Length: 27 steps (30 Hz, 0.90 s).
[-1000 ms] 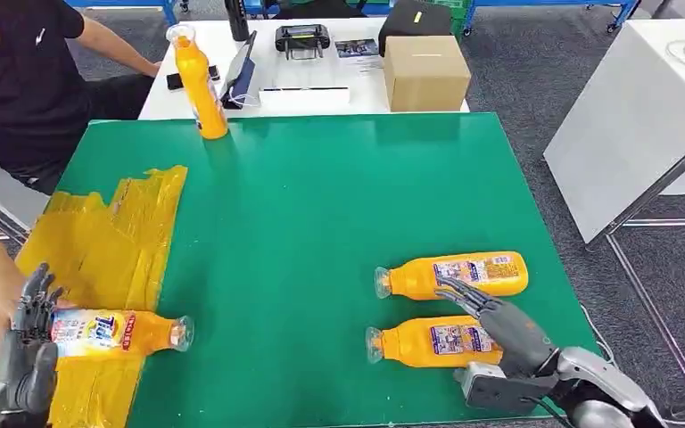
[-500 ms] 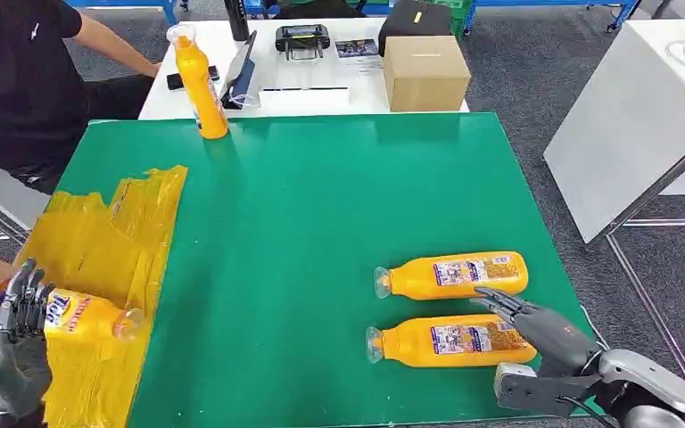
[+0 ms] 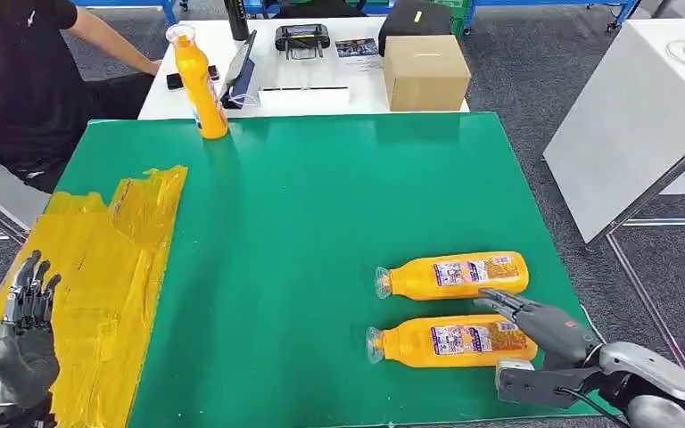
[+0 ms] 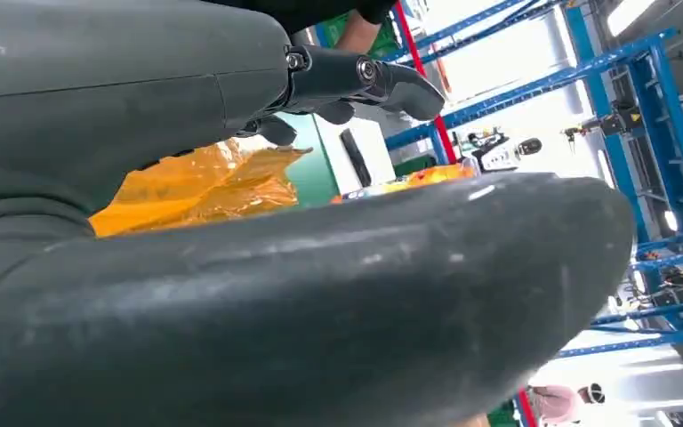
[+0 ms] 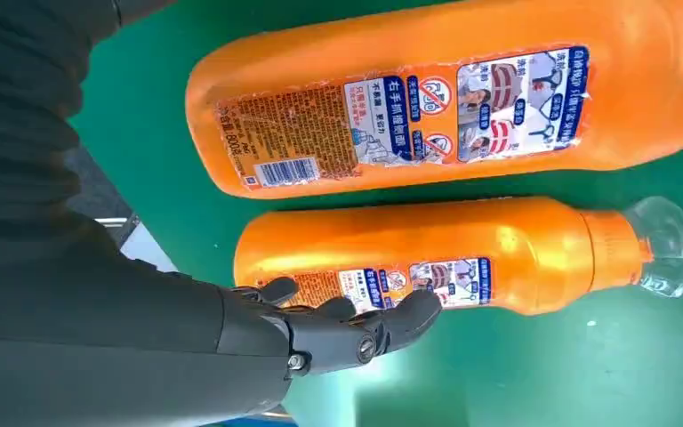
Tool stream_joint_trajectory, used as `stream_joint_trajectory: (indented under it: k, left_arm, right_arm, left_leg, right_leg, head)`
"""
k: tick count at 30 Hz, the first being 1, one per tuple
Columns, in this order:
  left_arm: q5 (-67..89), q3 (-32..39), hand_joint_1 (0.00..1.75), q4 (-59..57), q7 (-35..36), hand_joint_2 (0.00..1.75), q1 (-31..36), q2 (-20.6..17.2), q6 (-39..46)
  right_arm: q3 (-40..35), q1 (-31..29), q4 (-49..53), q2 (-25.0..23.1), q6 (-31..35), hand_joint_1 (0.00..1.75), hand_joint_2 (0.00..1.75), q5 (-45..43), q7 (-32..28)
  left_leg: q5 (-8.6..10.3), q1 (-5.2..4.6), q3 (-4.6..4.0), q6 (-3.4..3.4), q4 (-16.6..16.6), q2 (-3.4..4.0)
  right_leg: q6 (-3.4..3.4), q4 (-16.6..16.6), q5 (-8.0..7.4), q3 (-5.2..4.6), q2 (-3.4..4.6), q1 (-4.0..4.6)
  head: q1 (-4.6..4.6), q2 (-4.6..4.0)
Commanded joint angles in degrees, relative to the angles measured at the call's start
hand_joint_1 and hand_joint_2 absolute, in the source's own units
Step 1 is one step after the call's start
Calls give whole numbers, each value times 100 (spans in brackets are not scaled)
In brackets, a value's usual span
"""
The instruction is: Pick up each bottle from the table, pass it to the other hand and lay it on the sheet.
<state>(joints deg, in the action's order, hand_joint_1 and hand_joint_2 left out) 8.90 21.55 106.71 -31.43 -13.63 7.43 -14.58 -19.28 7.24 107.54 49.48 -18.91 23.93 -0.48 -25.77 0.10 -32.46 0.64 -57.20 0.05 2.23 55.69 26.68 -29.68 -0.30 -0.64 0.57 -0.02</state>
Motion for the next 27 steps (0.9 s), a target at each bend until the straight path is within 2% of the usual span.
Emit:
stream_joint_trajectory:
  k: [1, 16, 27]
  left_arm:
    - [-7, -151, 0, -292, 30, 0, 137, -104, -3]
    - [-223, -562, 0, -531, 173, 0, 371, -310, 171]
    - [-302, -712, 0, -625, 245, 0, 479, -377, 223]
  right_arm:
    - [-188, -228, -302, -150, -34, 0, 175, 1, 13]
    - [-1551, -1064, -1295, -359, -95, 0, 175, 386, 228]
    - [-2153, -1344, -1796, -551, -14, 0, 175, 589, 267]
  left_leg:
    - [1, 12, 18, -5, 10, -2]
    - [3, 10, 24, -5, 16, 1]
    - [1, 12, 24, -5, 16, 5]
  right_leg:
    - [-9, -20, -6, 23, 1, 12]
    - [-8, -24, -8, 28, 3, 11]
    - [-8, -25, -8, 28, 7, 13]
  head:
    - [-2, 0]
    - [-2, 0]
    - [0, 0]
